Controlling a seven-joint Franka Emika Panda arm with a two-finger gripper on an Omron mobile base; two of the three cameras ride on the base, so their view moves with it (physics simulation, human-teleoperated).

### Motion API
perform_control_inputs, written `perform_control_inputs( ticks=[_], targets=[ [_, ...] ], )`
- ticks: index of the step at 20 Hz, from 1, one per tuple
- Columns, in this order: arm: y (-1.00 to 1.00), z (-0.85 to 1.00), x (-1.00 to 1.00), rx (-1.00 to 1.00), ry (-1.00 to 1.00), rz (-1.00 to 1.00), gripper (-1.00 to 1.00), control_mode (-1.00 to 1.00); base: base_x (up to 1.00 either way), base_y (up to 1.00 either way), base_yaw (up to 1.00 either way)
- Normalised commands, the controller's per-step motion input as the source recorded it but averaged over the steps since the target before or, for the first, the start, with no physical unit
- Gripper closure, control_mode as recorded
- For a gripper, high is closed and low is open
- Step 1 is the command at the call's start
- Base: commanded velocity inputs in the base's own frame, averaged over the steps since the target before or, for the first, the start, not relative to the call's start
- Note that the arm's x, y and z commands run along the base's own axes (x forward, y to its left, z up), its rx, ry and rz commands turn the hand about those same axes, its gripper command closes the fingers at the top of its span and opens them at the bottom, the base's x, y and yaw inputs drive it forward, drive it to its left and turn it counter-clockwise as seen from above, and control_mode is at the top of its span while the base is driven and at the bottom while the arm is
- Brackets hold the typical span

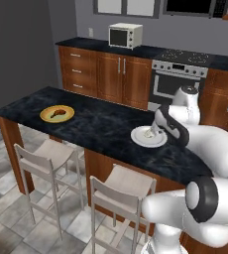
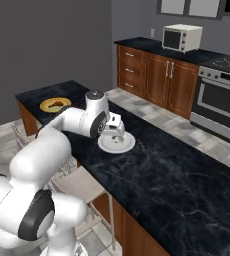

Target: Transport the chicken drumstick and garlic to the fridge. Place the chicken drumstick on the rack containing meat and place the garlic on the rack containing the vegetable, ensuring meats and vegetables are on different racks.

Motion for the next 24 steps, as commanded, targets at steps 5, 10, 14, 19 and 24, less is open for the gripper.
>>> perform_control_inputs(
  ticks=[5, 10, 14, 19, 24],
  targets=[
    [0.00, -0.32, 0.77, -0.01, 0.00, 0.00, -1.00, -1.00, 0.00, 0.00, 0.00],
    [-0.03, -0.20, 0.50, 0.00, 0.01, 0.00, -1.00, -1.00, 0.00, 0.00, 0.00],
    [0.00, -0.27, 0.65, 0.00, 0.07, 0.00, -1.00, -1.00, 0.00, 0.00, 0.00],
    [0.00, -0.35, 0.56, 0.00, 0.08, 0.00, -1.00, -1.00, 0.00, 0.00, 0.00],
    [-0.06, -0.32, 0.43, 0.00, 0.04, 0.00, -1.00, -1.00, 0.00, 0.00, 0.00]
  ],
)
